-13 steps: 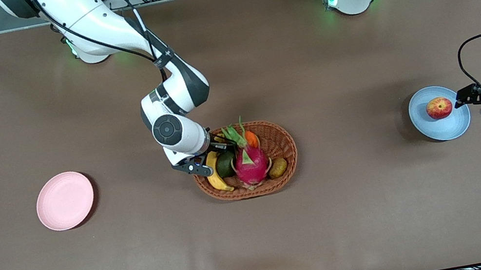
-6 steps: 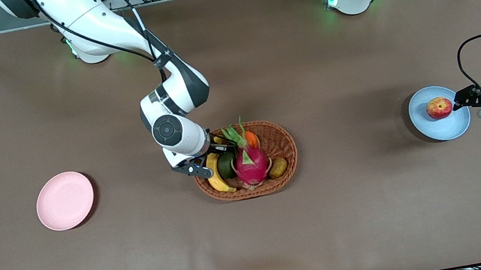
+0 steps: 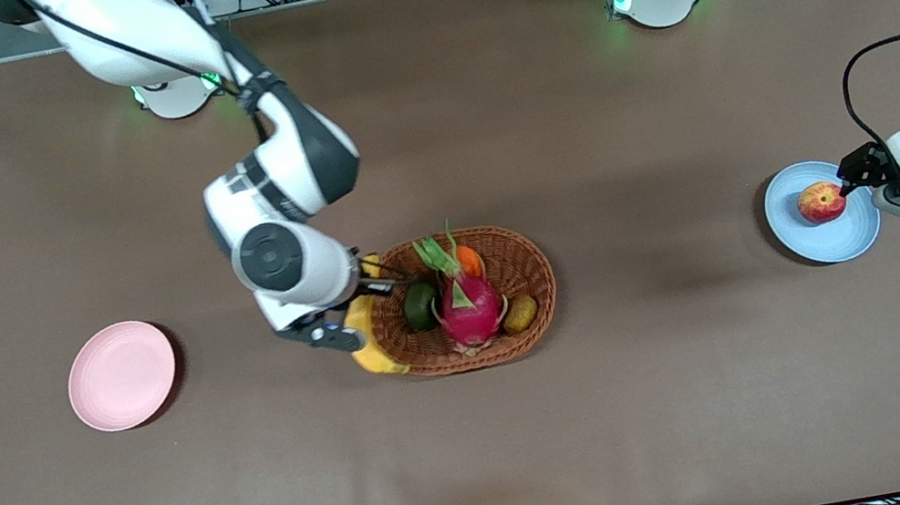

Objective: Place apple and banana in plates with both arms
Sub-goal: 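Grasp the yellow banana and lift it with the right gripper, then lower the banana onto the pink plate and open the right gripper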

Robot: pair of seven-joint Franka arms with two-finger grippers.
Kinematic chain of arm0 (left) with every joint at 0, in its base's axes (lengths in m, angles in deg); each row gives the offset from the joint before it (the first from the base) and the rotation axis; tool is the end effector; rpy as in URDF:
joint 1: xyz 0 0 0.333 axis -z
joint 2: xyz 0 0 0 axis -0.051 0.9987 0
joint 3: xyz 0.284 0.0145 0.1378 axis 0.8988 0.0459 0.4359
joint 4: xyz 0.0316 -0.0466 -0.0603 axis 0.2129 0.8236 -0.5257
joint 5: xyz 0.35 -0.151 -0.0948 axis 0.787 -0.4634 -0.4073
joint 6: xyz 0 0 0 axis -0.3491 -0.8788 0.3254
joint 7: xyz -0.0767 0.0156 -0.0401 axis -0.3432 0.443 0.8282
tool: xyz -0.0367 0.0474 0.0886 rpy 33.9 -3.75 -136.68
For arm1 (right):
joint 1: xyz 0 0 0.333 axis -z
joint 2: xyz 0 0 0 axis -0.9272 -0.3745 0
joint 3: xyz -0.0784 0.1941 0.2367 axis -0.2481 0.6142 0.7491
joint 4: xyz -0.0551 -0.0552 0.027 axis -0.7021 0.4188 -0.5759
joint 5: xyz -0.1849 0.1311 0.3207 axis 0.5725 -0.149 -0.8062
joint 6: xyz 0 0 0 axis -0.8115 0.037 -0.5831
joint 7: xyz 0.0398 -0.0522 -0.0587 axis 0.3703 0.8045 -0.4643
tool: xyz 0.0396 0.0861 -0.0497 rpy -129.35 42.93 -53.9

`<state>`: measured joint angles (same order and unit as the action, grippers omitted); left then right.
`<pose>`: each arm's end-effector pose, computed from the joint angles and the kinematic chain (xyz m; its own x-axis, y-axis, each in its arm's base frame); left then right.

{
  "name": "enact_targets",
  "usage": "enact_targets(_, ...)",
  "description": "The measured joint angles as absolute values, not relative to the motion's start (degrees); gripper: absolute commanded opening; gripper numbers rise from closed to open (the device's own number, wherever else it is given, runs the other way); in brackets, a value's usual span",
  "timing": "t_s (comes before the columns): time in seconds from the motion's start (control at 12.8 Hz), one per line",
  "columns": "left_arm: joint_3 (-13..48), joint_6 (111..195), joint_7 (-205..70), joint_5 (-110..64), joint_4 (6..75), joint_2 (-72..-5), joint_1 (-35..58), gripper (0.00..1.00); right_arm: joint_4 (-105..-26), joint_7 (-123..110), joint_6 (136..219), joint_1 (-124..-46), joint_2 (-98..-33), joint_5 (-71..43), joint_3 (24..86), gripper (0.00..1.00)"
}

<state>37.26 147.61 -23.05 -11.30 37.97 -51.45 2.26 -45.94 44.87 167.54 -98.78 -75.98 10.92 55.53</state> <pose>0.6298 0.0263 0.4646 0.7979 -0.6027 -0.0085 -0.6020 -0.7961 -0.0626 0.6210 0.3329 0.3524 0.8961 -0.3946 -0.2030 -0.4021 -0.9156 0.0046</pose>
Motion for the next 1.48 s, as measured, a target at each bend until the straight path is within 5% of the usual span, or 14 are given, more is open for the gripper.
enact_targets(0.31, 39.79, 146.49, -24.45, -11.42, 33.2, -51.87, 6.72, 1.0, -47.35, 38.13, 163.99, -89.18, -72.72, 11.73, 55.11, 0.0)
enact_targets(0.86, 42.65, 121.87, -50.59, -15.08, 31.87, -59.83, 6.96, 1.0, -60.63, 8.82, 166.97, -70.96, -66.71, 14.22, 54.69, 0.0)
enact_targets(1.48, 42.97, 119.71, -56.15, -15.08, 32.31, -67.1, 7.3, 1.0, -72.36, 2.79, 178.89, -66.55, -66.55, 23.1, 54.78, 0.0)
